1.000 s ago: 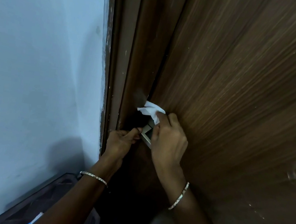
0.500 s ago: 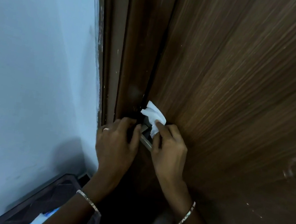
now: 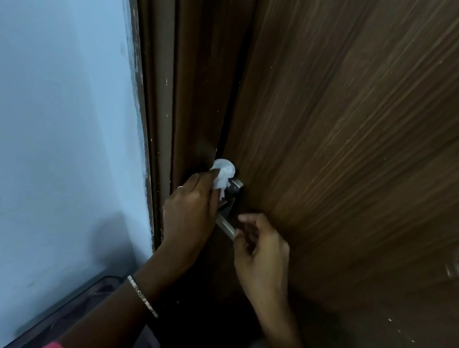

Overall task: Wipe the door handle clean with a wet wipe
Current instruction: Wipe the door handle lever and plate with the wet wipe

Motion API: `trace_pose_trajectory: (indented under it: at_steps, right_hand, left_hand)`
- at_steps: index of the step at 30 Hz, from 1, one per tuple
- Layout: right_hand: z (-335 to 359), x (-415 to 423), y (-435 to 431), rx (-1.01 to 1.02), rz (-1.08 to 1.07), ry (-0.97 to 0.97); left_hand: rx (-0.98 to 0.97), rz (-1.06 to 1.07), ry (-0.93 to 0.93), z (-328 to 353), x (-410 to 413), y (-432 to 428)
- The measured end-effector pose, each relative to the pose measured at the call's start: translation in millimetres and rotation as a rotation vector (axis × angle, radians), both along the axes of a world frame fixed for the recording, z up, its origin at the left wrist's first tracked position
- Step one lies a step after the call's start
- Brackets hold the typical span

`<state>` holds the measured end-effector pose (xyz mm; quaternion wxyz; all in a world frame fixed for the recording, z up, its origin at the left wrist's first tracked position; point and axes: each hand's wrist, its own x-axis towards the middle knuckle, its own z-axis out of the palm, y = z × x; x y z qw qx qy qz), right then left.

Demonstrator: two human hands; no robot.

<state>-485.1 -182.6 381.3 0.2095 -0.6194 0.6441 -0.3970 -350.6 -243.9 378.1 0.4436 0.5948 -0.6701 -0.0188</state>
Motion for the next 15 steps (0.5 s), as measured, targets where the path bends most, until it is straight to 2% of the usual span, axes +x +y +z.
trace_pose_trajectory:
  at_steps: [5, 10, 15]
  right_hand:
    - [-16, -10, 15, 0.103, 0.030, -0.122]
    - [-18, -20, 6, 0.211, 0.041, -0.384]
    - [-16, -25, 0, 0.263, 0.088, -0.451]
  left_hand:
    - [-0.043, 0.038, 0.073, 8, -10, -9]
    - [0.126, 0.050, 0.114, -5, -9, -9]
    - [0.232, 0.007, 0.258, -22, -7, -1]
